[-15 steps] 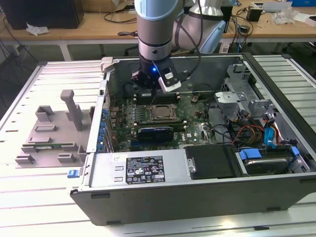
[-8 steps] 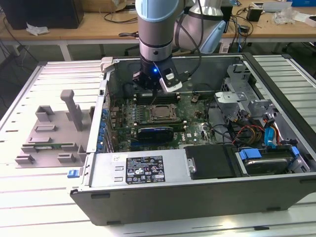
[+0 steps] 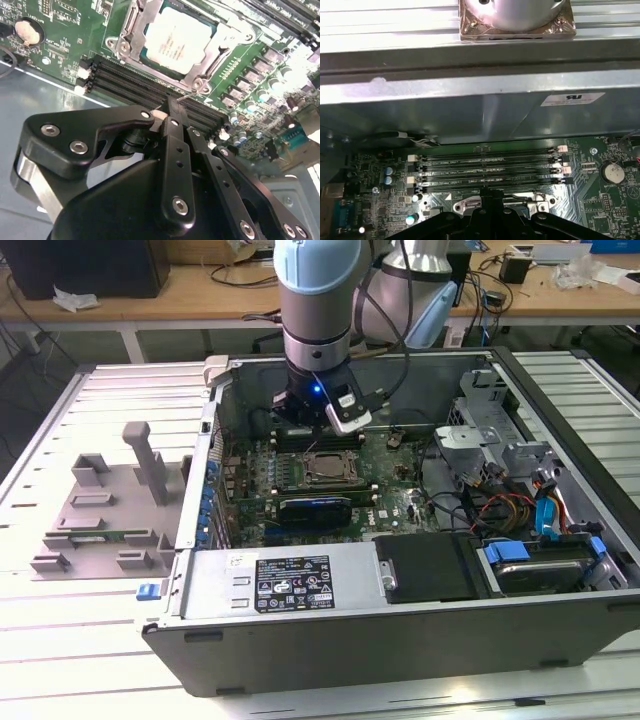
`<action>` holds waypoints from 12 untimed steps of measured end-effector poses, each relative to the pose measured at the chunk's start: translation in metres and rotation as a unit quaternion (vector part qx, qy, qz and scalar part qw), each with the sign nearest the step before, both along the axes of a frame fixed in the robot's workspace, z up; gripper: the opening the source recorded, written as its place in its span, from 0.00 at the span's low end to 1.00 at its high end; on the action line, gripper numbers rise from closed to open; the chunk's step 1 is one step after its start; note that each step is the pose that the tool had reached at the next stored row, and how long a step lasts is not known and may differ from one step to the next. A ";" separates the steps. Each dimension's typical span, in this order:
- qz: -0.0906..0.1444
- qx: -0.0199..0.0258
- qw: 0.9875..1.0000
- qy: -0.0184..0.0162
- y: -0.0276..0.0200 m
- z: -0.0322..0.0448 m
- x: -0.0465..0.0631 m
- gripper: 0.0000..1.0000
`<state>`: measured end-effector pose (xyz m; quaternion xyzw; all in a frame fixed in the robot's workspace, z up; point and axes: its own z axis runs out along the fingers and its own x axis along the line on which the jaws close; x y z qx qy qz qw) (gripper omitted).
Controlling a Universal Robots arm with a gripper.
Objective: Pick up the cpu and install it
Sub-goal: 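Install the first cpu locking lever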
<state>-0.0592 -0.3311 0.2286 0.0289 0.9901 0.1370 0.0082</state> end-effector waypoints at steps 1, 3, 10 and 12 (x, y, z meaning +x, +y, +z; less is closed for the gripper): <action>0.000 0.000 1.000 0.000 -0.0002 -0.0005 0.002 0.11; 0.000 0.000 1.000 0.000 -0.0003 -0.0009 0.004 0.11; 0.000 0.000 1.000 0.000 0.0047 -0.0025 0.006 0.11; 0.000 0.000 1.000 -0.001 0.0065 -0.0038 0.007 0.11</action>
